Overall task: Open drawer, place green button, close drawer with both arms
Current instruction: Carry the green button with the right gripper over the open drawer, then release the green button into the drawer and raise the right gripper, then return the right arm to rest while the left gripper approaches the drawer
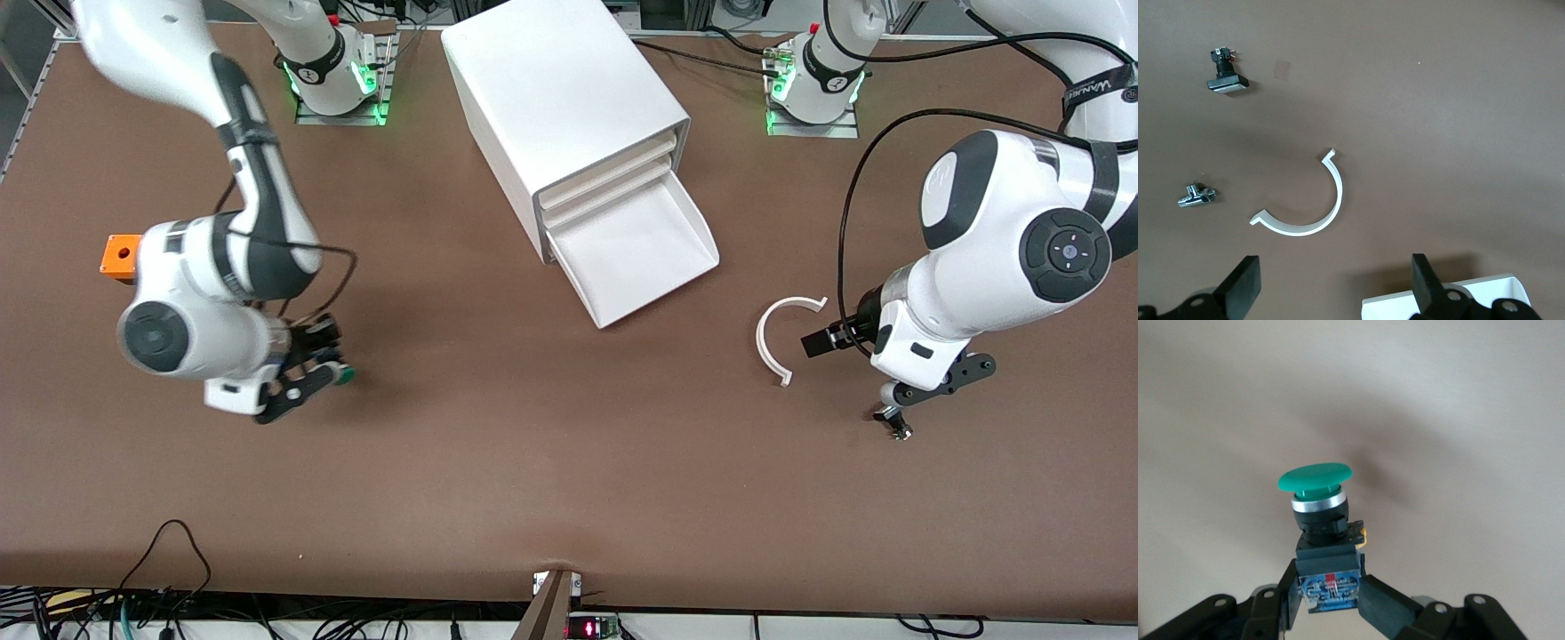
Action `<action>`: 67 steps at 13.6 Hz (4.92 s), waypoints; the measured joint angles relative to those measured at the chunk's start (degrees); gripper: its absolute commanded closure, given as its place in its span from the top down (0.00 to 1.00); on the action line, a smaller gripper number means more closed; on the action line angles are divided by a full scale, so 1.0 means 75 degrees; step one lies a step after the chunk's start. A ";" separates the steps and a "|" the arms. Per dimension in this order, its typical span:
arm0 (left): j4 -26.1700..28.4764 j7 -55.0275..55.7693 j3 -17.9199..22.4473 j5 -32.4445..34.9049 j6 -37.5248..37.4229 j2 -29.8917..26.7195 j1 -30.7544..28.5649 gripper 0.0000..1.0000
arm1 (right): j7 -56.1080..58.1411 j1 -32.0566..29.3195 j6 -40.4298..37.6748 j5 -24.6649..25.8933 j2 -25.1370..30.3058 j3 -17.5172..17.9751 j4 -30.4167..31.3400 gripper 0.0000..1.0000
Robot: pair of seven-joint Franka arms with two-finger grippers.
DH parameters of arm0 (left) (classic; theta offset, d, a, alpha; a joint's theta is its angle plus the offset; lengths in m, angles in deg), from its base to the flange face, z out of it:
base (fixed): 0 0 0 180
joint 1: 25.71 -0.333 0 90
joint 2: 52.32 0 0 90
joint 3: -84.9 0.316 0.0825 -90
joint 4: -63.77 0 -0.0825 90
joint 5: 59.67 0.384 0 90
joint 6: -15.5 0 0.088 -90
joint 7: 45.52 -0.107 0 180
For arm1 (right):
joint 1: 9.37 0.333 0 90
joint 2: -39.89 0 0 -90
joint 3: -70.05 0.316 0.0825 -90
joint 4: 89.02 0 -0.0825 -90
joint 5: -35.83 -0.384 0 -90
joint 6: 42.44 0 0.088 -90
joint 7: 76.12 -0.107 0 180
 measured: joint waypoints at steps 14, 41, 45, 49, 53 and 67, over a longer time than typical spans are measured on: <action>0.0000 0.0028 -0.0042 0.0000 0.0000 -0.0001 -0.0003 0.99 | -0.7473 0.4629 0.1350 -0.0841 -0.0491 0.0036 -0.0746 0.00; 0.0459 0.2891 -0.0161 0.0642 0.1282 0.0547 0.0888 0.99 | -0.3734 0.2580 -0.0607 -0.0849 0.1013 -0.1999 -0.1049 1.00; 0.1188 0.3420 -0.0180 0.0737 0.2159 0.0611 0.1310 0.99 | -0.1234 0.1087 -0.1327 -0.0779 0.2525 -0.2110 0.0056 1.00; 0.2148 0.3464 -0.0205 0.0739 0.3046 0.0627 0.1804 0.99 | 0.0604 -0.0281 -0.1620 -0.0232 0.3684 -0.1889 0.1089 1.00; 0.3028 0.3558 -0.0236 0.0739 0.4122 0.0649 0.2066 0.99 | 0.0538 -0.0944 -0.1227 0.0517 0.4539 -0.0834 0.2160 1.00; 0.3760 0.4184 -0.0911 0.0739 0.4941 0.1000 0.2141 0.99 | 0.0160 -0.1058 -0.1107 0.0955 0.4728 -0.0468 0.2311 1.00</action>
